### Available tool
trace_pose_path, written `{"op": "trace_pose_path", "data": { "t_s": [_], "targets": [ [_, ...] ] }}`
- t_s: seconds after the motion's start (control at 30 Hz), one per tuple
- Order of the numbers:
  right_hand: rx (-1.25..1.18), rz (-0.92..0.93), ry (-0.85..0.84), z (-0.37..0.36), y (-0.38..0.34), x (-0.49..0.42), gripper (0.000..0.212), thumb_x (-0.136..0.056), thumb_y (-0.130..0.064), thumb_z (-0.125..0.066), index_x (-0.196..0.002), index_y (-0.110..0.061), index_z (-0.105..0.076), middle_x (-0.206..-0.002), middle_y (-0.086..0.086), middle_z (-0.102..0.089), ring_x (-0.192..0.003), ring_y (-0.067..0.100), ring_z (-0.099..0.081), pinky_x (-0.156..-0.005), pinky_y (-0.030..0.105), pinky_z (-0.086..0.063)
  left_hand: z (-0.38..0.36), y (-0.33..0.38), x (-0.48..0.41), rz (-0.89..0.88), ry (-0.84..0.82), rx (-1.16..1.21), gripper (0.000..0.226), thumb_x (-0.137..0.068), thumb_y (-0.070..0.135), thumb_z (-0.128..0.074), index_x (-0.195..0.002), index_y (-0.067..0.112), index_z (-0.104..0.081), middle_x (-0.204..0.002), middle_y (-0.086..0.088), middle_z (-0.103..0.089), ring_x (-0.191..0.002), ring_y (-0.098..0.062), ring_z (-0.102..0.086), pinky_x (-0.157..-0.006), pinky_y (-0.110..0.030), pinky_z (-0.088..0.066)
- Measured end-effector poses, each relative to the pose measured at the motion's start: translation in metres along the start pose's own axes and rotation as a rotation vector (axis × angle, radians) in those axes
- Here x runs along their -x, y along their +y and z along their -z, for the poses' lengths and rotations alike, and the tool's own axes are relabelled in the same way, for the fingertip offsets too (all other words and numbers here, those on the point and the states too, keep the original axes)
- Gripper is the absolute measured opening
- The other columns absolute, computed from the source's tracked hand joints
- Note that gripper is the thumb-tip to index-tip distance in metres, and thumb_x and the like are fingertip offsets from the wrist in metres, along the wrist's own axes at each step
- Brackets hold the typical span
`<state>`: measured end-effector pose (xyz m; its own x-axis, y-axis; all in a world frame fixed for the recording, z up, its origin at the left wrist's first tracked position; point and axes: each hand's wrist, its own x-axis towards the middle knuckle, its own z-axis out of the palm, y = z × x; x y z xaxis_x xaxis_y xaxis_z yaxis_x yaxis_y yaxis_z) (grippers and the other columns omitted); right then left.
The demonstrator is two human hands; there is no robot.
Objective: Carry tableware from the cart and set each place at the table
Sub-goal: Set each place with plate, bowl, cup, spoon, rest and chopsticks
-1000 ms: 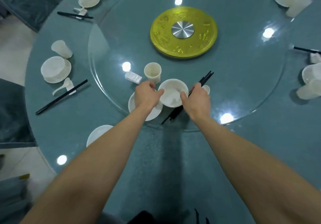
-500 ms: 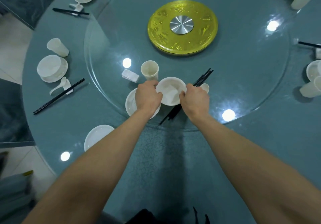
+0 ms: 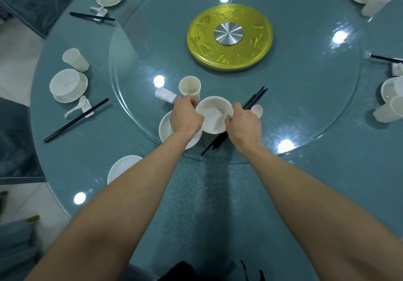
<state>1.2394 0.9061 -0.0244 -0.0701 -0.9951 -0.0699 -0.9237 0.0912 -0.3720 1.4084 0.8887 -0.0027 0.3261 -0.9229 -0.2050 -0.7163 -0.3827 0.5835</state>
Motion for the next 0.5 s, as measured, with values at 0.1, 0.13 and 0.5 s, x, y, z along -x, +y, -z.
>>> {"op": "trace_pose_path", "data": {
  "t_s": [0.1,0.13,0.5],
  "targets": [
    [0.002,0.000,-0.004,0.0000,0.0014,-0.0008,0.019,-0.104,-0.022,-0.050,-0.117,-0.010,-0.055,-0.086,0.011,-0.066,-0.078,0.035,-0.063,-0.059,0.039,-0.044,-0.0024,0.0003,-0.0018,0.004,-0.006,0.036,0.042,-0.069,0.001,-0.078,-0.104,0.022,-0.070,-0.103,0.003,-0.071,-0.091,-0.021,-0.069,-0.084,-0.042,-0.061],
    [-0.004,-0.002,-0.005,-0.0003,0.0018,-0.0010,0.020,-0.104,-0.022,-0.049,-0.118,-0.010,-0.056,-0.086,0.012,-0.067,-0.078,0.034,-0.062,-0.059,0.039,-0.045,-0.0024,0.0008,-0.0019,0.006,-0.008,0.040,0.042,-0.069,0.000,-0.077,-0.104,0.020,-0.070,-0.101,0.002,-0.072,-0.091,-0.022,-0.069,-0.085,-0.041,-0.061],
    [-0.044,-0.015,-0.034,-0.0003,0.0004,0.0009,0.019,-0.103,-0.020,-0.048,-0.118,-0.010,-0.055,-0.087,0.013,-0.067,-0.078,0.035,-0.062,-0.062,0.043,-0.052,0.0003,0.0051,-0.0021,0.034,-0.014,0.011,0.036,-0.074,0.002,-0.070,-0.103,0.022,-0.071,-0.098,0.004,-0.073,-0.091,-0.021,-0.069,-0.083,-0.040,-0.061]
  ]
}}
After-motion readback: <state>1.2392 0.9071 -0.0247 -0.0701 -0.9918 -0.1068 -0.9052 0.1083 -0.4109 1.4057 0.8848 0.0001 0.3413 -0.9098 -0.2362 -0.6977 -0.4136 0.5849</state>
